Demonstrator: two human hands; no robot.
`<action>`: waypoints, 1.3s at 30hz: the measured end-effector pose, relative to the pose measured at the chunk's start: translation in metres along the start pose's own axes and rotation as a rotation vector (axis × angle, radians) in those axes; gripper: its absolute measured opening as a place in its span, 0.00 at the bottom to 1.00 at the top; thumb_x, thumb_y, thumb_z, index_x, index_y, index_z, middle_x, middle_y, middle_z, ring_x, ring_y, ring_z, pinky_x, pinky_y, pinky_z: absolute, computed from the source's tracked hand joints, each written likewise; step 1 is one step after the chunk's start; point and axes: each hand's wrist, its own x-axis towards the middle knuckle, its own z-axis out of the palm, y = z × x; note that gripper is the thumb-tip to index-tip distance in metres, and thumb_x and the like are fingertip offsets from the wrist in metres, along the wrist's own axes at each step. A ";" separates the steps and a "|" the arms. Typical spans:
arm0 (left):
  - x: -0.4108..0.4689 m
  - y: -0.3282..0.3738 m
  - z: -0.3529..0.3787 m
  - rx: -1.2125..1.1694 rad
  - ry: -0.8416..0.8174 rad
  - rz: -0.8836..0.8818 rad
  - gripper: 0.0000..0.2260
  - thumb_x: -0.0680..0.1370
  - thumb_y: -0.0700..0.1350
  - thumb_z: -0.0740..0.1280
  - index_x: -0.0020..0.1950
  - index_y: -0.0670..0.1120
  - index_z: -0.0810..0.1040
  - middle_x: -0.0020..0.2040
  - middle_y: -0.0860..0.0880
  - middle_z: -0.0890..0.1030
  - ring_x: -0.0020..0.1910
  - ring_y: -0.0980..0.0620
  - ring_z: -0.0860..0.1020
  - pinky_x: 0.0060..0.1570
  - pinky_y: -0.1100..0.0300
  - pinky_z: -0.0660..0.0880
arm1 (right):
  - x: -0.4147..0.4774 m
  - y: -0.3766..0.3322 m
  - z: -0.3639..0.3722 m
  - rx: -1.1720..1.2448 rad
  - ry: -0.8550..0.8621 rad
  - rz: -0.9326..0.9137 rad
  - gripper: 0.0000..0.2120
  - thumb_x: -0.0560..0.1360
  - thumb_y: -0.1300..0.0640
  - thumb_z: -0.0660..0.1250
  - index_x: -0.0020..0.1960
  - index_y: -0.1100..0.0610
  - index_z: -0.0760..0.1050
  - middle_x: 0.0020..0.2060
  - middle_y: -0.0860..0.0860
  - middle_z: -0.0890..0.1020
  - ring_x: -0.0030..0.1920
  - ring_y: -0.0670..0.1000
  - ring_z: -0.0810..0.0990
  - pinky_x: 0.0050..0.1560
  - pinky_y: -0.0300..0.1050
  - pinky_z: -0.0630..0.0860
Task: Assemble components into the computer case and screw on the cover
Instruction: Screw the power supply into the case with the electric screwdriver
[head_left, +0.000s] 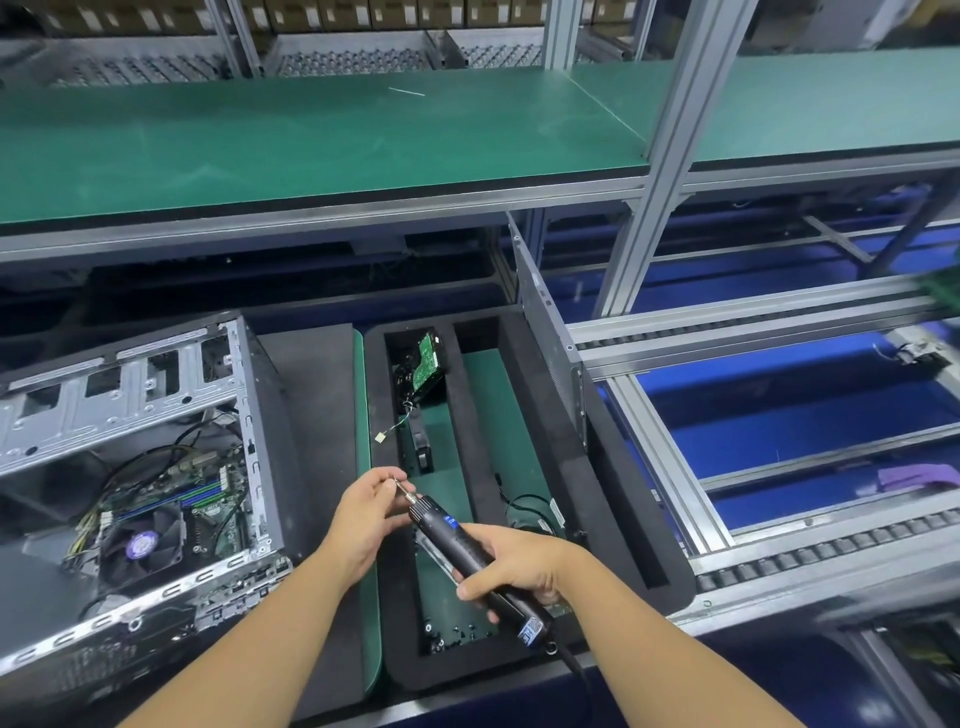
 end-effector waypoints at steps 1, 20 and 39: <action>-0.001 0.000 0.000 0.018 -0.002 0.013 0.11 0.85 0.37 0.55 0.53 0.41 0.77 0.46 0.43 0.81 0.43 0.51 0.80 0.43 0.55 0.78 | 0.000 0.001 0.000 0.001 0.005 -0.008 0.29 0.73 0.66 0.73 0.70 0.50 0.69 0.46 0.52 0.77 0.41 0.50 0.81 0.39 0.46 0.82; -0.013 0.001 0.000 -0.296 0.000 -0.090 0.08 0.83 0.40 0.61 0.60 0.41 0.75 0.53 0.45 0.85 0.46 0.48 0.85 0.47 0.50 0.78 | -0.006 0.012 0.014 0.043 0.042 -0.070 0.34 0.75 0.69 0.72 0.74 0.47 0.66 0.47 0.51 0.77 0.41 0.50 0.80 0.39 0.45 0.82; -0.019 0.009 0.004 -0.381 0.025 -0.229 0.08 0.83 0.46 0.62 0.57 0.46 0.78 0.48 0.51 0.85 0.46 0.50 0.81 0.42 0.54 0.77 | -0.003 0.007 0.021 0.038 0.060 -0.064 0.31 0.73 0.67 0.73 0.71 0.49 0.69 0.46 0.52 0.77 0.40 0.51 0.80 0.38 0.46 0.81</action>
